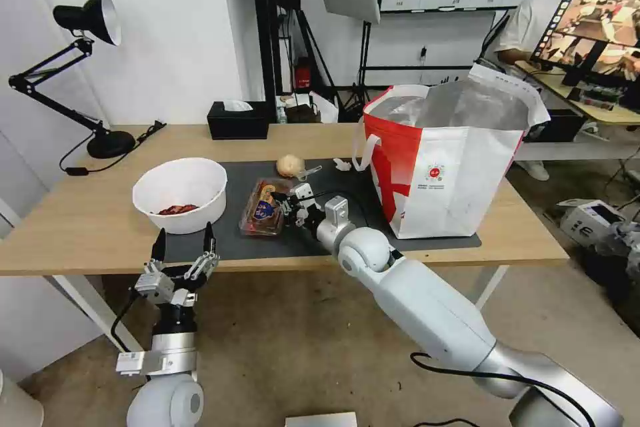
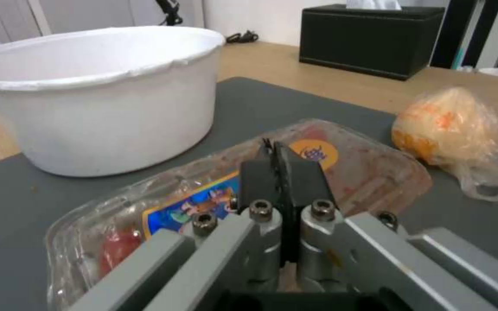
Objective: Pick up the trash from the table and place it into the takeout bag.
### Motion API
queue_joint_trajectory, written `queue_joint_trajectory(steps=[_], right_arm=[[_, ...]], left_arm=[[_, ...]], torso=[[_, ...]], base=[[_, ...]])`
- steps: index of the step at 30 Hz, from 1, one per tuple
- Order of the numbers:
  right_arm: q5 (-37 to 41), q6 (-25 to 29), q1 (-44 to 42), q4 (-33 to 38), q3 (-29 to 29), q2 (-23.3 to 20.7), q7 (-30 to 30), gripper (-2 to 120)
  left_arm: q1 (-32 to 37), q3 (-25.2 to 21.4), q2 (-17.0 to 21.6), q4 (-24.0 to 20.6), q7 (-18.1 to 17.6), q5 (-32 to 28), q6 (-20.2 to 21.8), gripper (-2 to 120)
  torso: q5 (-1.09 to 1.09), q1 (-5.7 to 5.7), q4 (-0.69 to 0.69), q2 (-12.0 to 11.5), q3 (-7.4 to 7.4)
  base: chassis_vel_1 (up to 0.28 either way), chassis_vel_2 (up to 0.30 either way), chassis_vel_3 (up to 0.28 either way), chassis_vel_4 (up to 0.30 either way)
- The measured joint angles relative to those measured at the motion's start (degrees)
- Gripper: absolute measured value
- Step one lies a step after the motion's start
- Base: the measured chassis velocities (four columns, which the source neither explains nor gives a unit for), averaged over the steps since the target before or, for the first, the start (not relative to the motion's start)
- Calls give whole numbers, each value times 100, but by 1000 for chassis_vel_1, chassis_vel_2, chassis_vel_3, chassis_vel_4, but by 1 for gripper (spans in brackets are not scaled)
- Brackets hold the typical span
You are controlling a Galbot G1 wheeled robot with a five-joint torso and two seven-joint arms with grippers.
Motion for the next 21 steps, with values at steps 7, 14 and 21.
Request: queue_joint_trajectory(steps=[7, 14, 21], right_arm=[[-1, 1, 130, -139, -106, 9, 0, 0], [-1, -5, 161, -202, -141, -8, 3, 0], [0, -38, 170, -218, -171, -23, 3, 0]], left_arm=[[-280, 212, 339, 112, -195, -877, 497, 100], [-489, 257, 587, 144, -453, -1852, 1006, 100], [-549, 290, 658, 16, -582, -2322, 1324, 100]], torso=[[-1, 0, 0, 0, 0], [-1, 0, 0, 0, 0], [0, 0, 0, 0, 0]], base=[[0, 0, 0, 0], [0, 0, 0, 0], [0, 0, 0, 0]])
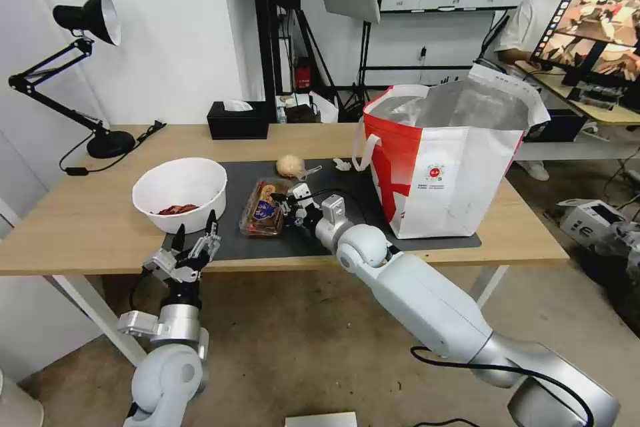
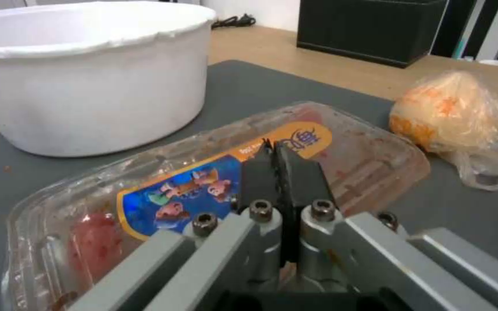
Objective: Pick up the trash from the table and place it into the takeout bag.
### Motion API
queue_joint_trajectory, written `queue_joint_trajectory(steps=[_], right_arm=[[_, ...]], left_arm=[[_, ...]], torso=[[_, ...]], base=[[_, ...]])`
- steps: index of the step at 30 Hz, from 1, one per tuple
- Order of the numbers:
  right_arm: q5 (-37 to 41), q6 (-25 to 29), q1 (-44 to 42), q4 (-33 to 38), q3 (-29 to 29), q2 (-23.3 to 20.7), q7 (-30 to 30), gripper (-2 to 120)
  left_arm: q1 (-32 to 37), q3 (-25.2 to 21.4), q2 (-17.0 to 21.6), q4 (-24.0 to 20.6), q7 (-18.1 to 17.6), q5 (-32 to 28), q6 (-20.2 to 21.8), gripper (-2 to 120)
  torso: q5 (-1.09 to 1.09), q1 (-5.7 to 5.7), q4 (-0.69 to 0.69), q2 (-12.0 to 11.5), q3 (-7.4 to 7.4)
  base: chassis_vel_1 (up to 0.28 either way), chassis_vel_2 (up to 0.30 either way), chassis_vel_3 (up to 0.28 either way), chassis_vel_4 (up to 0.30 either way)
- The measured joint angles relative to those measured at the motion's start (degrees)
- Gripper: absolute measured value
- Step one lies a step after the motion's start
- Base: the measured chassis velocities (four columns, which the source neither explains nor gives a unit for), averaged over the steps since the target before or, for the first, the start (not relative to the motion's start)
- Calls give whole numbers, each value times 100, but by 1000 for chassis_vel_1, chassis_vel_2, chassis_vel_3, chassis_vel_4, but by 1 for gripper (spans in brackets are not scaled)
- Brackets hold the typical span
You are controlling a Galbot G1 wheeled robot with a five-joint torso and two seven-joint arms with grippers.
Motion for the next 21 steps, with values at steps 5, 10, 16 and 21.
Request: queue_joint_trajectory(steps=[5, 10, 16, 21], right_arm=[[1, -29, 3, -15, -44, 2, -15, 0], [1, -119, 2, -27, -71, 12, -39, 0], [0, -138, -9, -46, -88, 13, -65, 0], [0, -139, -13, -45, -88, 15, -90, 0]], left_arm=[[-4, 32, 11, -132, -130, -236, 195, 100], [-2, 44, 11, -240, -281, -443, 427, 100], [-21, 39, 19, -379, -621, -952, 821, 100], [-88, -7, 25, -465, -741, -1275, 1202, 100]], torso=[[0, 0, 0, 0, 0], [0, 0, 0, 0, -1], [0, 0, 0, 1, -1], [0, 0, 0, 1, 0]], base=[[0, 0, 0, 0], [0, 0, 0, 0], [0, 0, 0, 0], [0, 0, 0, 0]])
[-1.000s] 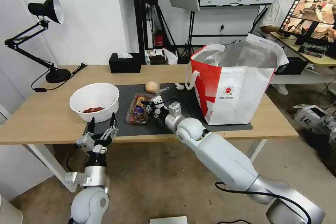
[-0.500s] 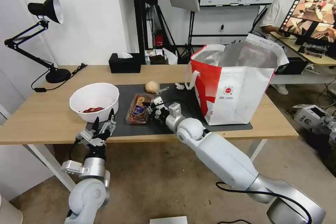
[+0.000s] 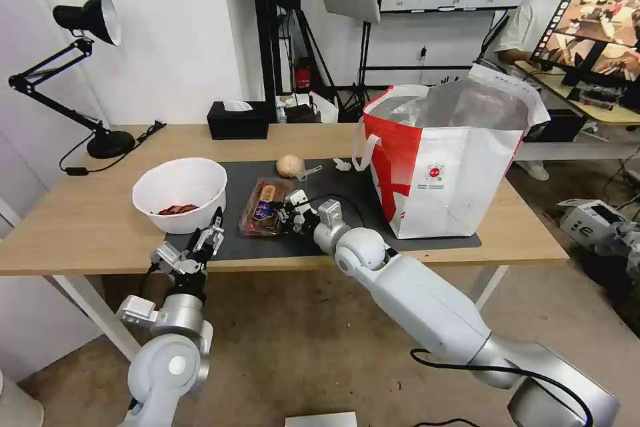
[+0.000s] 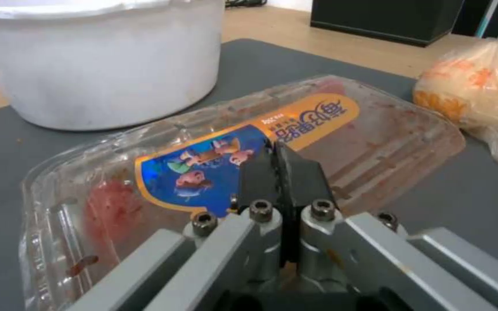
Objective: Pick up the trash from the table and place it into the takeout bag.
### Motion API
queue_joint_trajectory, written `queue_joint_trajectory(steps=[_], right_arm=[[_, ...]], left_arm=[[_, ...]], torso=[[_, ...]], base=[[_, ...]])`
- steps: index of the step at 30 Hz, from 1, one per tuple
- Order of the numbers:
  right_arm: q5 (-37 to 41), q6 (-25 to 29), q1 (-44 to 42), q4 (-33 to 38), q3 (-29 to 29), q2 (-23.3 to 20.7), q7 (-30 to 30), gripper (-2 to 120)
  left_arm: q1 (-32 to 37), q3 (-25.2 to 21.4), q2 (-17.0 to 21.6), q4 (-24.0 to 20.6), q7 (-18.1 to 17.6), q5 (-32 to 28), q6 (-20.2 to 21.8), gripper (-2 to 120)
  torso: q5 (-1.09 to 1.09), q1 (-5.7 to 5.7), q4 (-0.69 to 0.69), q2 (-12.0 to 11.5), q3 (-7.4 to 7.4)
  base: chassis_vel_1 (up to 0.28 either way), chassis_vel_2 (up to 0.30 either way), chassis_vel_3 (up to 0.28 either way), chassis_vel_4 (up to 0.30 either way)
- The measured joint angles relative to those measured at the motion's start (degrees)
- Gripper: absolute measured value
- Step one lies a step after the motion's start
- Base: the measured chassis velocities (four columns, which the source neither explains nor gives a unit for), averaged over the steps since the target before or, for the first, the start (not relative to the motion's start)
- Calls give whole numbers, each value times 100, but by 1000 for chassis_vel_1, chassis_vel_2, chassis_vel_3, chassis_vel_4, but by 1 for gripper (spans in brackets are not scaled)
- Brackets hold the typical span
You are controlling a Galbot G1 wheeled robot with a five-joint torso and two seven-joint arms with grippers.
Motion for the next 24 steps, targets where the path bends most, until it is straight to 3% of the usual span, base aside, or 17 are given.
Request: queue_joint_trajectory(steps=[6, 9, 13, 16, 24], right_arm=[[0, 0, 0, 2, 4, 3, -12, 0], [0, -1, 13, -2, 0, 7, -35, 0], [0, -2, 17, -8, -4, 8, -47, 0], [0, -4, 19, -9, -13, 5, -70, 0], [1, -10, 28, -20, -22, 3, -115, 0]], left_arm=[[-110, -71, 9, -115, -237, -404, 506, 100], [-277, -134, 20, -130, -642, -808, 906, 100], [-441, -179, 44, -61, -848, -1062, 1087, 100], [-792, -238, 103, 132, -1231, -1579, 1388, 100], [-1153, -239, 158, 313, -1383, -1890, 1582, 100]], torso=[[0, 0, 0, 0, 0], [0, 0, 0, 0, 0], [0, 0, 0, 0, 0], [0, 0, 0, 0, 0], [0, 0, 0, 0, 0]], base=[[0, 0, 0, 0], [0, 0, 0, 0], [0, 0, 0, 0], [0, 0, 0, 0], [0, 0, 0, 0]])
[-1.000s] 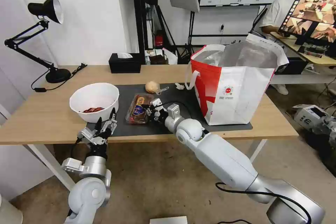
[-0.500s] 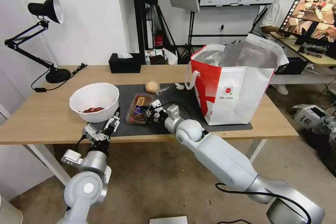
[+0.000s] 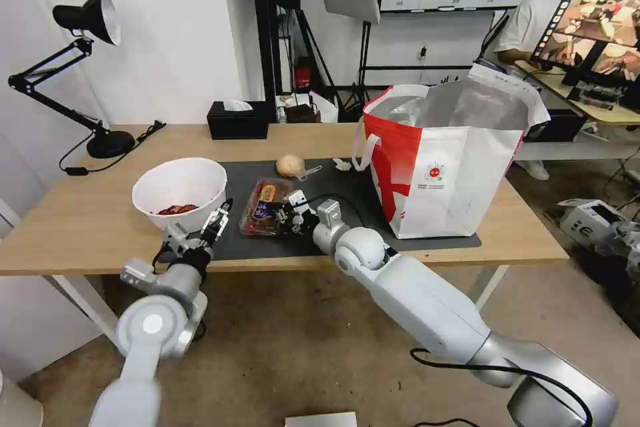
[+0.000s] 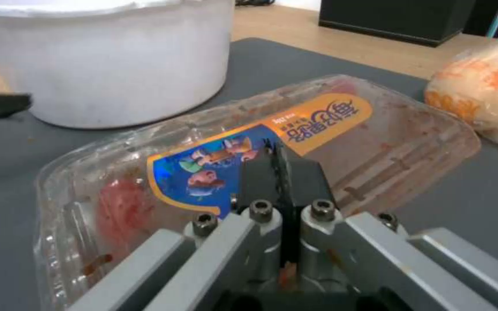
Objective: Pick up the trash from the table and place it into the takeout bag.
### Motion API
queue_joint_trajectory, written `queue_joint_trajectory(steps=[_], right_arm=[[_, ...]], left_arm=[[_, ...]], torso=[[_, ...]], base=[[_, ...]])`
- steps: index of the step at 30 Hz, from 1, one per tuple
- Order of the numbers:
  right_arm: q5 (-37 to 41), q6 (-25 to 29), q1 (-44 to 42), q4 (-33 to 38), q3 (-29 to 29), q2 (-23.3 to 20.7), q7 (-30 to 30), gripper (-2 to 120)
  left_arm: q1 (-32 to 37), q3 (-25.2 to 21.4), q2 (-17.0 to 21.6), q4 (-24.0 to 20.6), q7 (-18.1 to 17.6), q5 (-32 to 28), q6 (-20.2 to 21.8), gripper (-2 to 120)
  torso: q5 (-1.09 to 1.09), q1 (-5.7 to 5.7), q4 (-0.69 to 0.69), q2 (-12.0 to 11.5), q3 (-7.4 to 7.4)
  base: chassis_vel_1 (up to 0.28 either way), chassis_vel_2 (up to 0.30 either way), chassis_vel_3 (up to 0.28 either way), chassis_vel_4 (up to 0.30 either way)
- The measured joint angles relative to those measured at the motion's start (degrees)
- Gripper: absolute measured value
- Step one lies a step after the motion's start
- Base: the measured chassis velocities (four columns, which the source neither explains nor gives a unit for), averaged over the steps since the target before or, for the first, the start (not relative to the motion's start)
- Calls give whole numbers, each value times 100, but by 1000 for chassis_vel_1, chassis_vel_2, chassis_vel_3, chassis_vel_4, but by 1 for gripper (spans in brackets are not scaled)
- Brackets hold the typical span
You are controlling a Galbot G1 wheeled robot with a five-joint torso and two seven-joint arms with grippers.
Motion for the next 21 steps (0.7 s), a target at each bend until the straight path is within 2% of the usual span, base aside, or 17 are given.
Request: queue_joint_trajectory(steps=[21], right_arm=[[179, -354, 83, 125, -38, -59, -69, 0]], left_arm=[[-446, 178, 46, 421, -31, -46, 107, 100]], torso=[[0, 0, 0, 0, 0]], base=[[0, 0, 0, 0]])
